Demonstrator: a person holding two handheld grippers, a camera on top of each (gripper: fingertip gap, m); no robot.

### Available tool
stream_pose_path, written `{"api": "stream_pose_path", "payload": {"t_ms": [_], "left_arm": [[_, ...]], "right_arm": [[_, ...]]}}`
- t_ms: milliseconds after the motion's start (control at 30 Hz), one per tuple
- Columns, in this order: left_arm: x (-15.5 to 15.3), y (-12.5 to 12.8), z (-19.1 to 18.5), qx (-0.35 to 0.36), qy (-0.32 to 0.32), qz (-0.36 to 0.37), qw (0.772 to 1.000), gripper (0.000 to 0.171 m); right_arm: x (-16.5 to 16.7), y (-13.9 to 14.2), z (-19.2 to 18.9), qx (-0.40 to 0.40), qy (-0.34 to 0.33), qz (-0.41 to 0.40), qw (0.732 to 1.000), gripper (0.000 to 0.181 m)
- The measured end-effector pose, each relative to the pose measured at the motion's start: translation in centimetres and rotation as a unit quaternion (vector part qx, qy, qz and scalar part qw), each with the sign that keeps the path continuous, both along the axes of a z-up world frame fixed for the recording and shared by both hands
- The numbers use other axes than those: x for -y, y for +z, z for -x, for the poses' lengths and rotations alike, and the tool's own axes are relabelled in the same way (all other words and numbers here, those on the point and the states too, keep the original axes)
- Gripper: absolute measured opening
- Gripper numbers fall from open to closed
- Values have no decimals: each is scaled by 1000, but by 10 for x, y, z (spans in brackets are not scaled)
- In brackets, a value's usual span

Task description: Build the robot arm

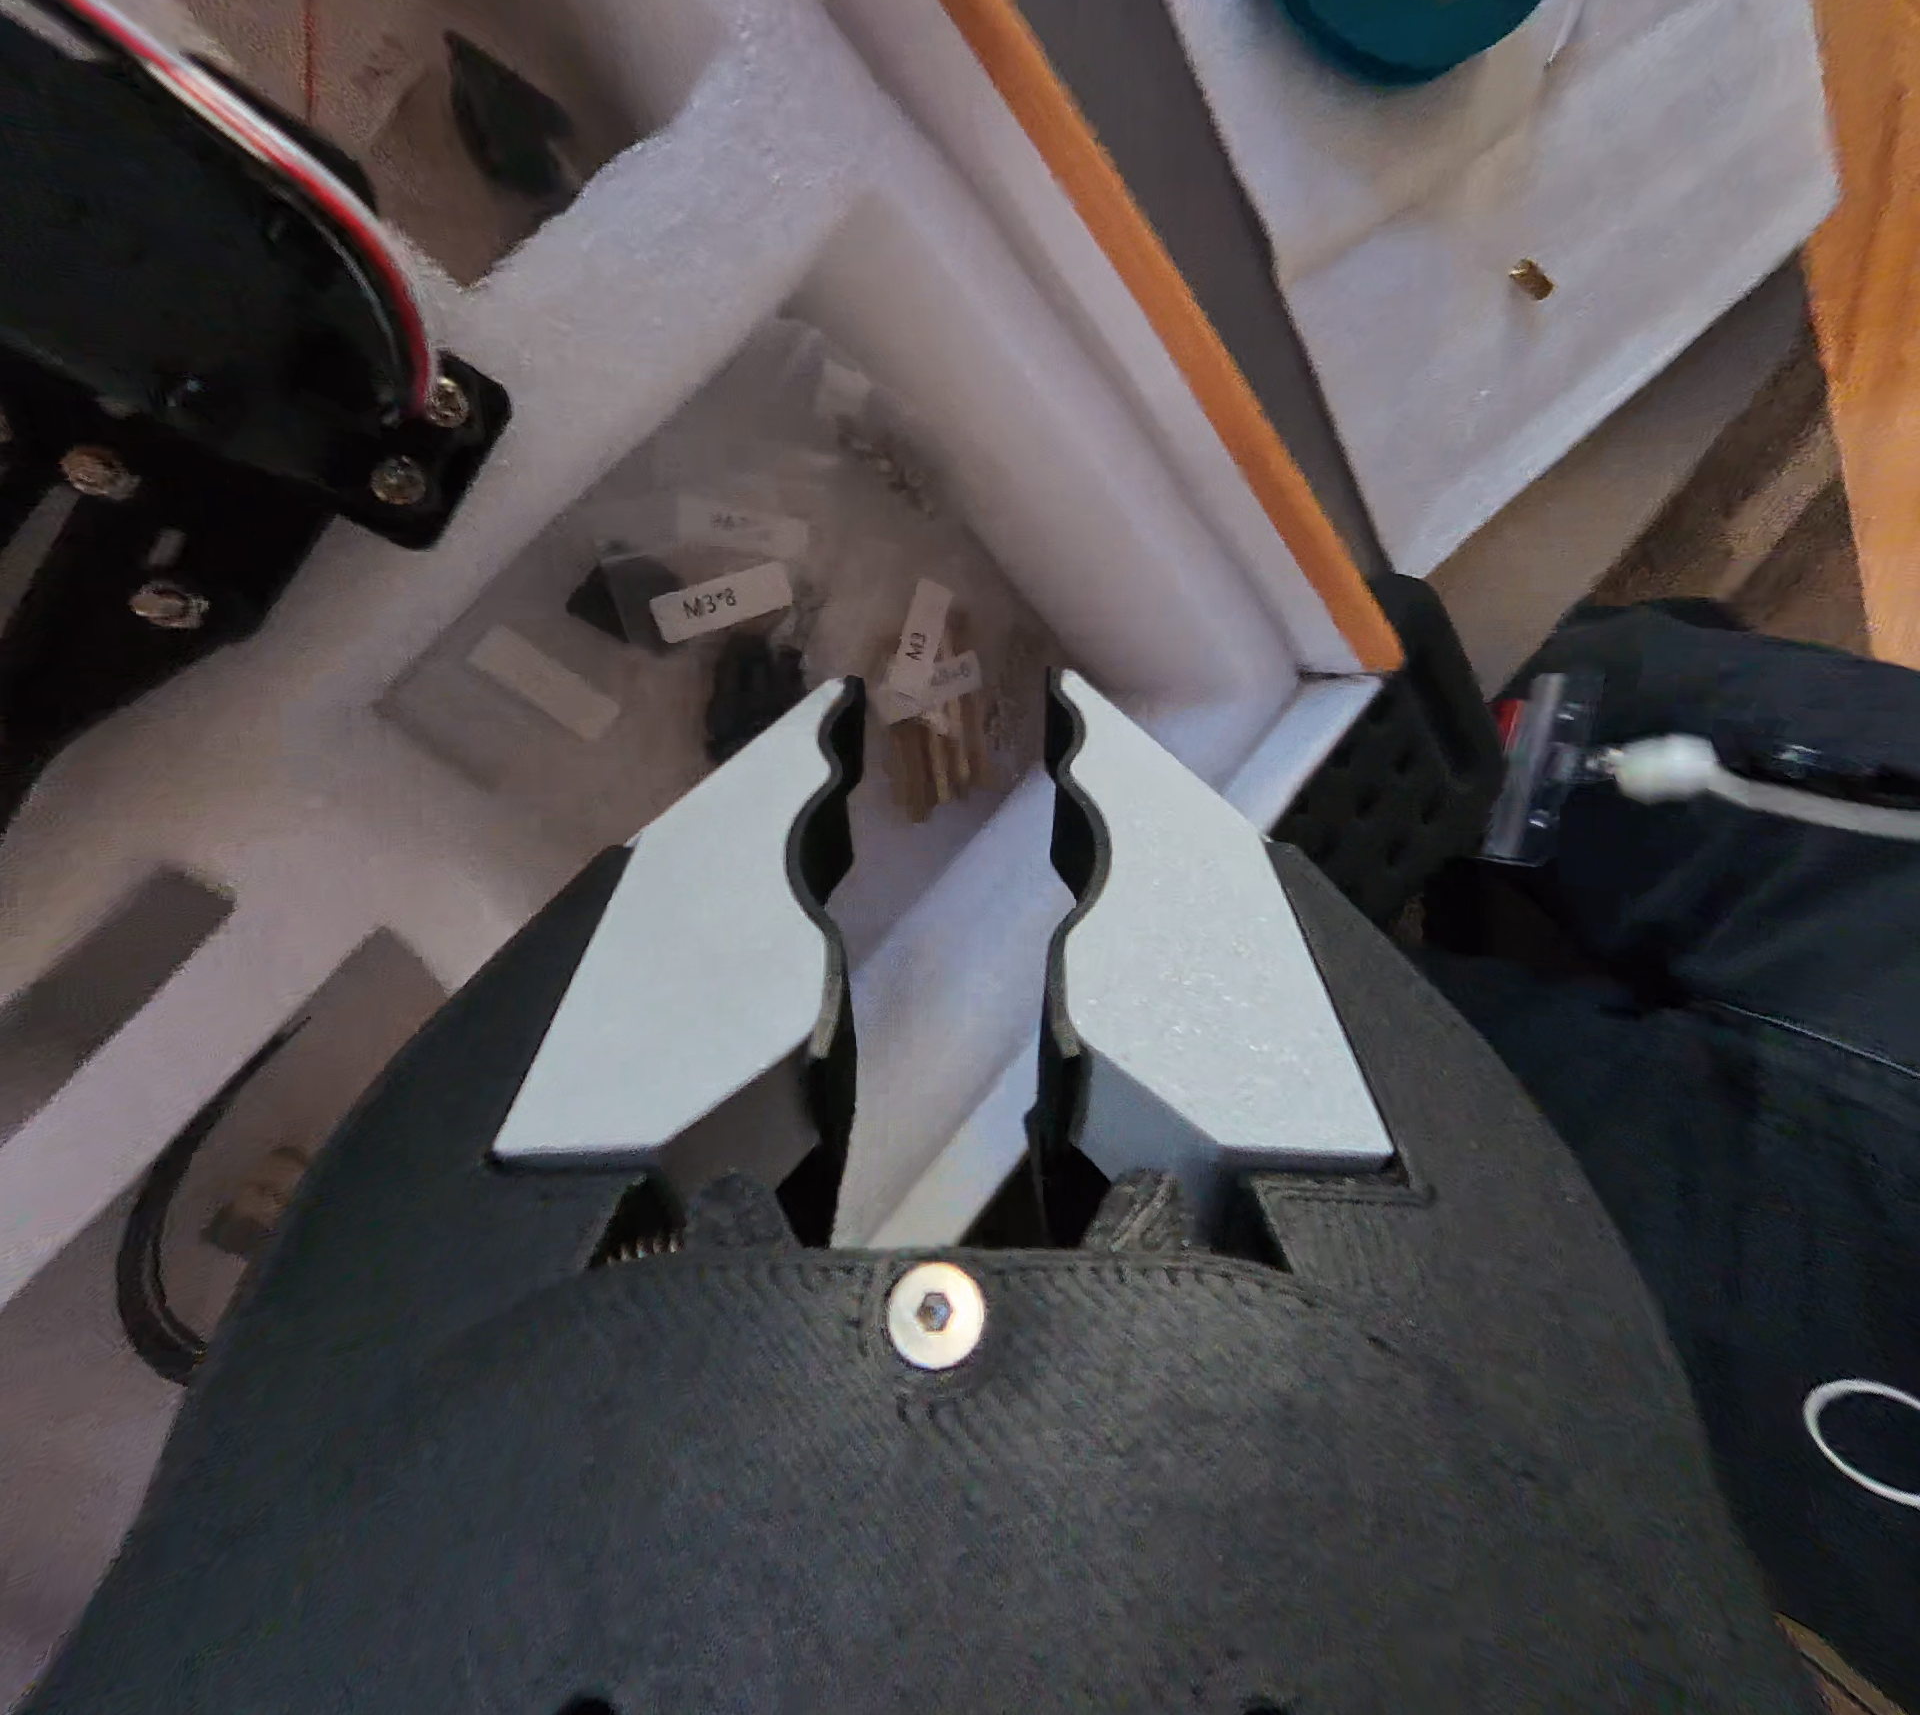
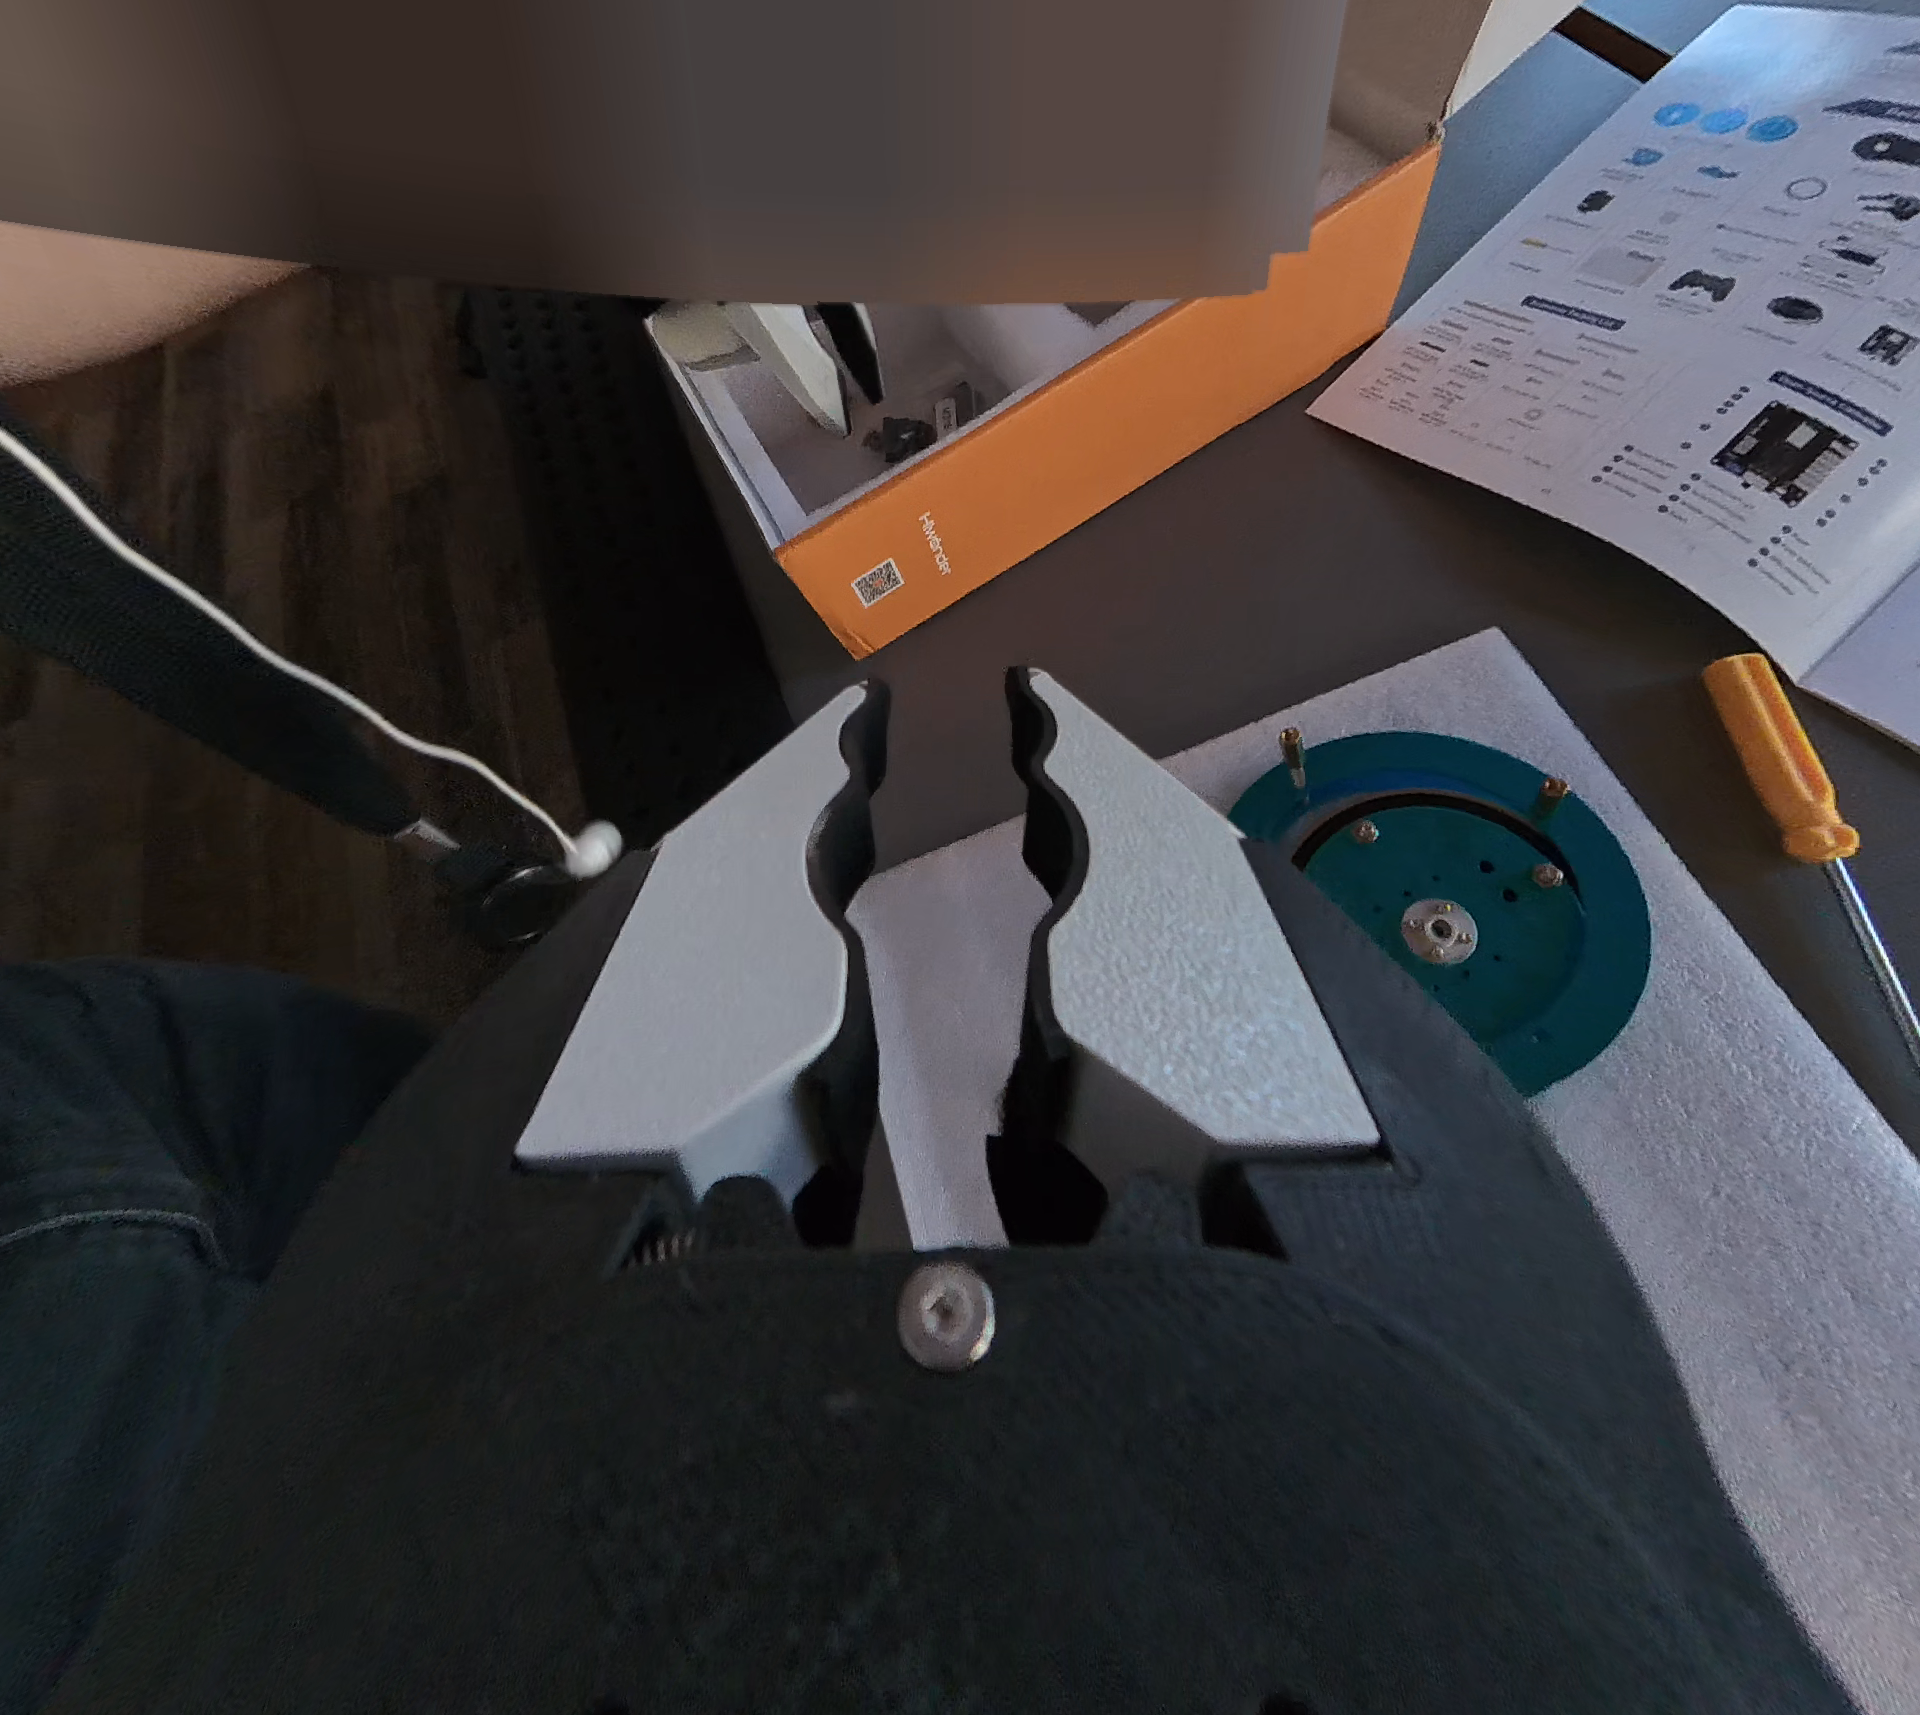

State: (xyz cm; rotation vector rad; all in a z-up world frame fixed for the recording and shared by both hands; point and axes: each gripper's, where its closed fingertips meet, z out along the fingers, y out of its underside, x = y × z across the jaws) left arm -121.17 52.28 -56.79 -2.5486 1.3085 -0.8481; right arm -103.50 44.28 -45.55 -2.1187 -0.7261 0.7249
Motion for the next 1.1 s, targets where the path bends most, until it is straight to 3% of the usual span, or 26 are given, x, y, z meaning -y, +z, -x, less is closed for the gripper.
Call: {"api": "stream_pose_path", "payload": {"t_ms": [233, 300, 400, 467, 633, 867, 1000, 1100], "left_arm": [[-16, -24, 20, -112, 53, -67, 990, 35], [-16, -23, 33, -151, 83, -65, 983, 27], [-18, -20, 56, -213, 101, -86, 968, 32], [-15, -18, 58, -217, 108, -82, 967, 34], [-13, -22, 59, -264, 84, -85, 957, 33], [-16, -36, 71, -375, 8, -98, 922, 21], [-19, -21, 72, -377, 27, -121, 918, 17], [-18, -23, 74, -372, 57, -112, 920, 23]], "right_arm": [[14, -12, -19, 10, -19, 13, 1000, 23], [17, -15, -23, 5, -25, 18, 1000, 23], [20, -18, -28, 1, -29, 22, 999, 24], [22, -21, -32, -2, -32, 24, 999, 24], [28, -26, -41, -20, -46, 29, 998, 24], [39, -24, -56, -33, -62, 23, 997, 24], [47, -20, -66, -48, -78, 16, 996, 24], [54, -21, -71, -54, -82, 15, 995, 24]]}}
